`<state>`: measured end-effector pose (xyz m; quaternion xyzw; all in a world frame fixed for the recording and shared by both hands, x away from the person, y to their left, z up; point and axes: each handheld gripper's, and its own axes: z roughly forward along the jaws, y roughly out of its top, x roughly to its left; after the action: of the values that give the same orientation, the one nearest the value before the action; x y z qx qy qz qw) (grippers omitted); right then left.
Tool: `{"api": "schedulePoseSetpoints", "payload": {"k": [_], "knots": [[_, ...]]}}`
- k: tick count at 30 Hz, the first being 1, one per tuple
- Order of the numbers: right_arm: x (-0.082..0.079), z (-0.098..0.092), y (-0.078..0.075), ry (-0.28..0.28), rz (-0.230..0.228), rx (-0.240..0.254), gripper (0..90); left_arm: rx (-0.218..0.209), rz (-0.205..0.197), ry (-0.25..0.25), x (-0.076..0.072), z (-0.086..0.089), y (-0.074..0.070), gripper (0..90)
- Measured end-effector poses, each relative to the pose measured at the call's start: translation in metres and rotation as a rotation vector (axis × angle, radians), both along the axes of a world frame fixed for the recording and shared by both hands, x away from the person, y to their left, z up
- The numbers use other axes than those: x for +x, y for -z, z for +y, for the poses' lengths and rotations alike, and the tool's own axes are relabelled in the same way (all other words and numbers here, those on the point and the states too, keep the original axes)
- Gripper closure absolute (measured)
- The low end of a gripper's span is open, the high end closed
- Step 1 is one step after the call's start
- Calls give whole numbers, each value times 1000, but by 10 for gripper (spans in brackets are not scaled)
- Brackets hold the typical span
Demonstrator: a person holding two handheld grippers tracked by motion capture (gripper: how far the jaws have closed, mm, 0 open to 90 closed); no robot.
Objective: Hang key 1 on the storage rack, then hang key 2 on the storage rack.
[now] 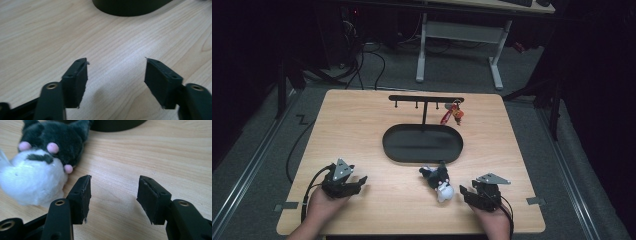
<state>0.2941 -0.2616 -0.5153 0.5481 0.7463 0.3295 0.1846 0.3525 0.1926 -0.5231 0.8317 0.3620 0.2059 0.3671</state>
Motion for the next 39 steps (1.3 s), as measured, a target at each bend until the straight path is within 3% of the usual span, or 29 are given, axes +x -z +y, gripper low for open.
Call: {"api": "schedulePoseSetpoints", "payload": {"k": [2,7,10,28,32,39], "knots": [[1,1,-2,8,24,-31,444,-3,11,4,0,1,0,273],[2,3,-10,32,88,-70,419,-16,-5,-1,2,3,-4,247],[4,7,-17,15,130,-116,412,-3,-16,4,1,1,-6,247],[29,25,-36,-40,402,-183,350,-7,-28,38,5,-11,-7,252],[34,29,-41,-61,458,-229,327,0,-2,44,5,-10,-6,248],[35,41,-55,-105,527,-305,285,1,-17,36,1,-7,-10,250]]}}
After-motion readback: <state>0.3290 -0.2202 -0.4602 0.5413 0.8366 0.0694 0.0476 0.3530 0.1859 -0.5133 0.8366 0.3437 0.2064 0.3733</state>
